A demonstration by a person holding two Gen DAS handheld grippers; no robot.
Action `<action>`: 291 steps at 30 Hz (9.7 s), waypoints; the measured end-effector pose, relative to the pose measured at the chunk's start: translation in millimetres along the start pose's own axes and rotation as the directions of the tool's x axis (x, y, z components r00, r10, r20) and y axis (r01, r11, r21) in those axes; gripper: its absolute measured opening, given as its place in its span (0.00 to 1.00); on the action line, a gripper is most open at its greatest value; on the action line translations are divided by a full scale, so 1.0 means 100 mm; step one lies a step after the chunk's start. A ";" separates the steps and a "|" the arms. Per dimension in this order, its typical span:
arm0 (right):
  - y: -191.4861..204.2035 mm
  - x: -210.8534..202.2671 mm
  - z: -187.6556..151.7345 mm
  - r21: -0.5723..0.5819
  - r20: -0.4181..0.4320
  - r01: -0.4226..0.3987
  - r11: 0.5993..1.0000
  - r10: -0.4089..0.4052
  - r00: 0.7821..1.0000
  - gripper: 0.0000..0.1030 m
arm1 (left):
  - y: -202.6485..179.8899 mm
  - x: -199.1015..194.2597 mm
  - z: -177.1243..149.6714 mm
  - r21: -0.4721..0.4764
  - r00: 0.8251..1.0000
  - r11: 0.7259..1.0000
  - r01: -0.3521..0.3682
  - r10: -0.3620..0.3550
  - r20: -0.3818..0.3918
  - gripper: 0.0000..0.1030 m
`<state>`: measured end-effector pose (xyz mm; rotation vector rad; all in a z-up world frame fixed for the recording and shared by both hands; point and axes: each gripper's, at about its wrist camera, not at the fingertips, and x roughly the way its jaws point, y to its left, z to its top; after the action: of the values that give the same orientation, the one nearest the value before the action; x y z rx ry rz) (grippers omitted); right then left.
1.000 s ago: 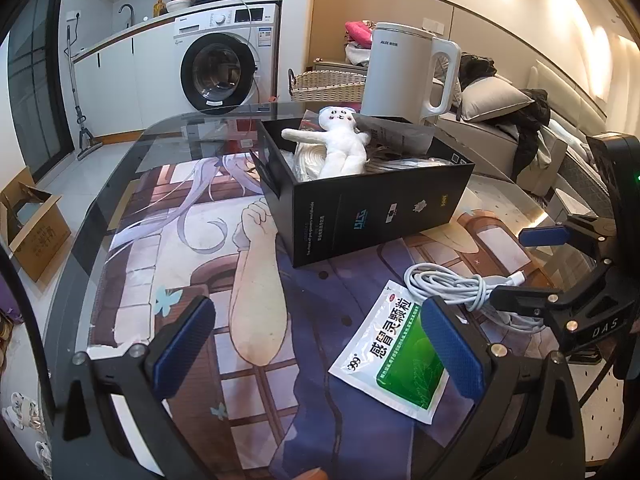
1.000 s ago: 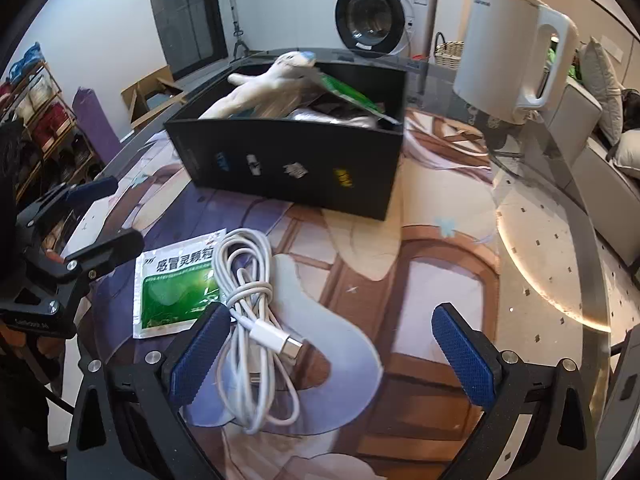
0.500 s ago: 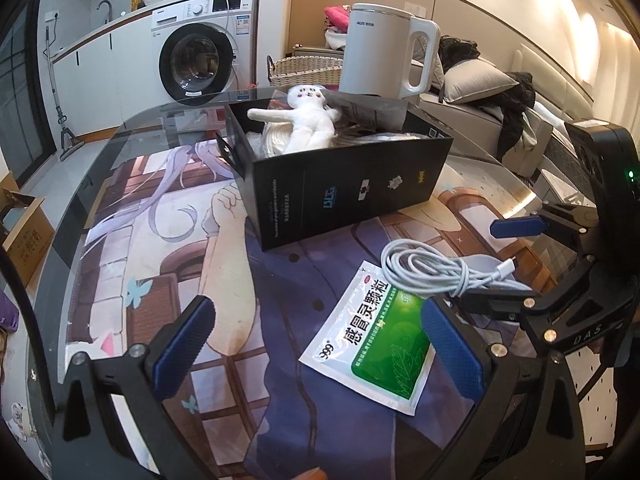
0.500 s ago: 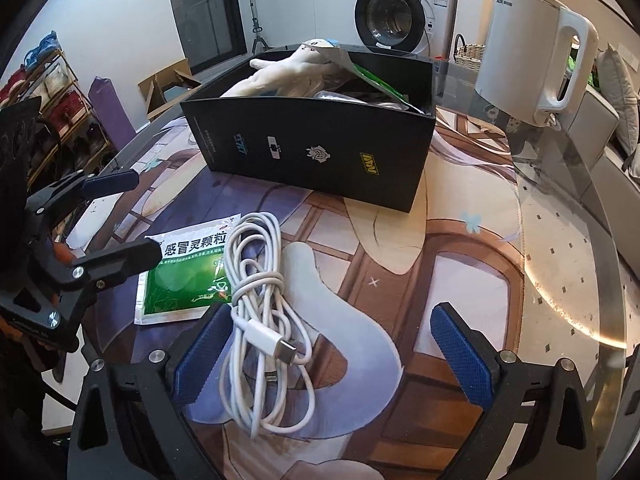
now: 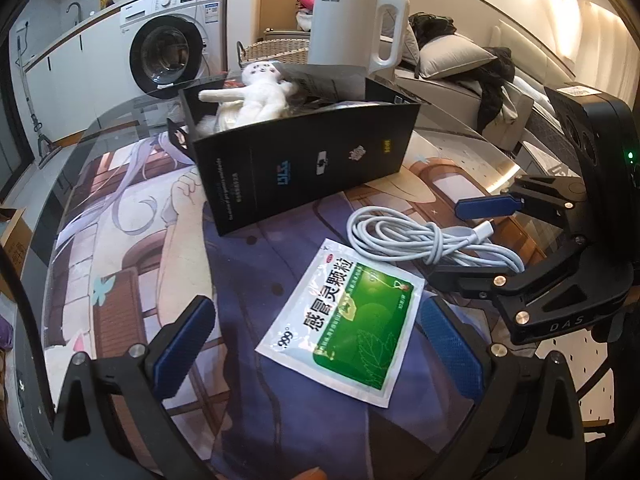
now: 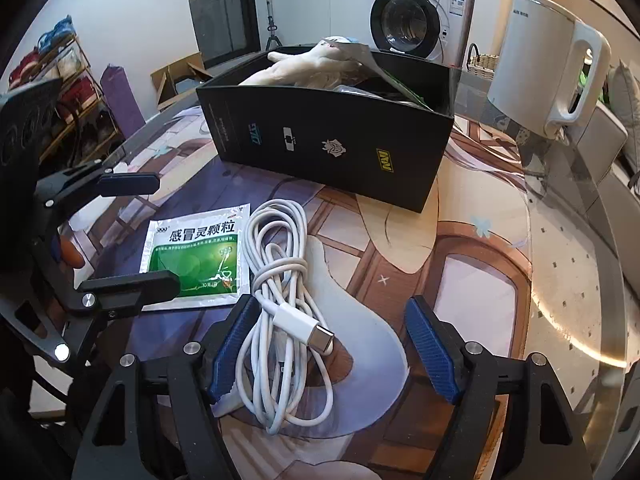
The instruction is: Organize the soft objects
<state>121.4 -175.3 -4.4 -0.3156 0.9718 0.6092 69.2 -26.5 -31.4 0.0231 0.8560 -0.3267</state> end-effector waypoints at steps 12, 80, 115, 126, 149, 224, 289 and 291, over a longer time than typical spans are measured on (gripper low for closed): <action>-0.03 -0.04 0.00 -0.015 0.044 -0.026 1.000 0.027 0.999 0.54 | -0.10 0.10 -0.03 0.035 0.999 0.999 0.005 -0.003 -0.050 1.00; -0.19 -0.20 -0.22 0.057 0.134 -0.093 0.994 0.085 0.987 0.30 | -0.26 0.00 0.03 0.032 0.999 0.999 -0.036 0.035 0.030 0.33; -0.18 -0.11 -0.16 0.021 0.093 -0.068 0.997 0.066 0.993 0.33 | -0.04 -0.11 0.10 -0.029 0.997 0.999 -0.030 0.032 0.075 0.33; -0.10 -0.07 -0.12 -0.027 0.096 -0.038 0.999 0.041 0.995 0.28 | 0.01 -0.13 0.10 -0.041 0.996 0.999 -0.029 0.032 0.086 0.33; -0.22 -0.72 0.32 0.032 0.267 -0.115 0.993 0.103 0.958 0.26 | 0.12 -0.44 0.51 -0.072 0.983 0.997 -0.014 0.027 0.179 0.33; -0.78 0.17 1.42 0.239 0.244 -0.210 0.948 0.151 0.958 0.45 | 0.40 0.31 1.22 -0.090 0.990 0.995 -0.048 0.060 0.128 0.44; -0.40 -0.49 0.27 0.053 0.492 -0.009 0.999 -0.018 0.870 1.00 | 0.19 -0.21 0.50 -0.131 0.894 0.963 -0.237 0.269 0.358 1.00; -0.41 -0.49 0.27 0.053 0.495 -0.012 0.999 -0.016 0.869 1.00 | 0.18 -0.19 0.49 -0.130 0.893 0.962 -0.240 0.271 0.358 1.00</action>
<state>144.1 -210.2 50.8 -0.0993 0.4879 0.6205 99.0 -11.5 12.6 -0.0036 0.4773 -0.0418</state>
